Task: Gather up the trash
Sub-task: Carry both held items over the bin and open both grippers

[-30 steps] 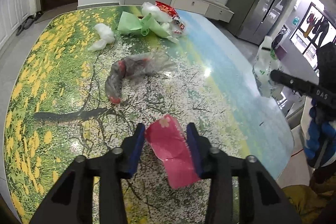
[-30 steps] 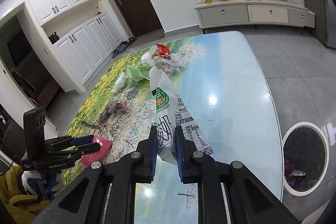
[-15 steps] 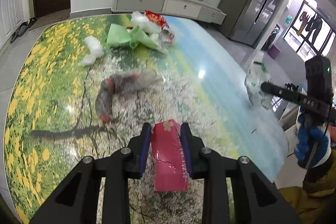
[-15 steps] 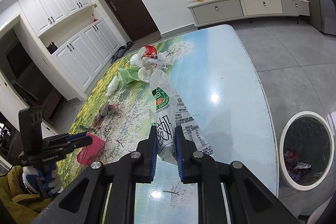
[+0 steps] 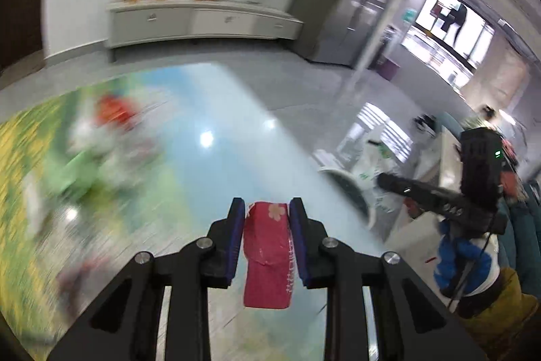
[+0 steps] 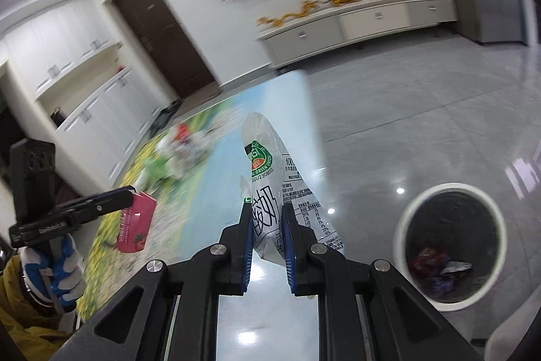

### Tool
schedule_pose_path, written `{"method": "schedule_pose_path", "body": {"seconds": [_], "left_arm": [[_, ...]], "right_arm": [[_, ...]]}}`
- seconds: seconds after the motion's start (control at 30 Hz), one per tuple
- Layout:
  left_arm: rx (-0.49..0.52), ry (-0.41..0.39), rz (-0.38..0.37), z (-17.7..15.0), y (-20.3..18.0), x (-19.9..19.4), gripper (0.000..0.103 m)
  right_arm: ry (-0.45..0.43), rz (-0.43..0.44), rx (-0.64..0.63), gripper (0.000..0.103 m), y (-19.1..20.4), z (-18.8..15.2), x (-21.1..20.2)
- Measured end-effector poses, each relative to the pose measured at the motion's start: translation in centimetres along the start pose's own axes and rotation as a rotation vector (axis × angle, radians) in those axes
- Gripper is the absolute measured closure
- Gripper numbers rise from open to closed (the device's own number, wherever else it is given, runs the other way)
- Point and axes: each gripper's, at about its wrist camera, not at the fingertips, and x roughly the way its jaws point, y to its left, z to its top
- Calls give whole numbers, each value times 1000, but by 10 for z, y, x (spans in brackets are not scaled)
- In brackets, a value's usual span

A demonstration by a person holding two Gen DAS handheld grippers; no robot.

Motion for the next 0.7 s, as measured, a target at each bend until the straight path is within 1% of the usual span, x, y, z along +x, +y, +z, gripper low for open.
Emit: {"method": "schedule_pose_path", "body": {"seconds": [0.1, 0.13, 0.2, 0.3, 0.33, 0.37, 0.4, 0.43, 0.47, 0.5, 0.53, 0.6, 0.63, 0.7], "left_arm": [[61, 19, -53, 30, -37, 34, 78], [84, 29, -79, 43, -55, 52, 78], [109, 43, -103, 58, -77, 76, 77], [142, 72, -141, 81, -115, 121, 77], [146, 79, -155, 86, -125, 133, 74], [148, 84, -167, 90, -134, 145, 74], [149, 88, -167, 94, -142, 157, 71], [150, 91, -166, 98, -145, 165, 66], [152, 96, -169, 102, -152, 177, 62], [152, 98, -164, 104, -156, 183, 55], [152, 97, -159, 106, -158, 185, 53], [156, 91, -160, 106, -159, 186, 53], [168, 81, -162, 104, -159, 182, 53], [196, 60, -140, 100, -159, 173, 53]], "right_arm": [[-27, -65, 59, 88, -38, 7, -14], [-32, -89, 78, 88, -51, 8, -17], [-36, -130, 112, 88, -76, 8, -23], [-34, -186, 166, 88, -112, 8, -25], [-32, -202, 183, 88, -124, 8, -25], [-28, -217, 196, 85, -134, 9, -23], [-23, -232, 208, 85, -143, 9, -21], [-22, -255, 224, 84, -154, 9, -18], [-18, -274, 243, 81, -164, 9, -15], [-13, -290, 266, 79, -177, 8, -13], [-13, -299, 278, 79, -183, 7, -13], [-9, -319, 294, 74, -192, 5, -15], [-10, -329, 300, 74, -195, 4, -17], [-13, -333, 307, 74, -197, 2, -20]]}}
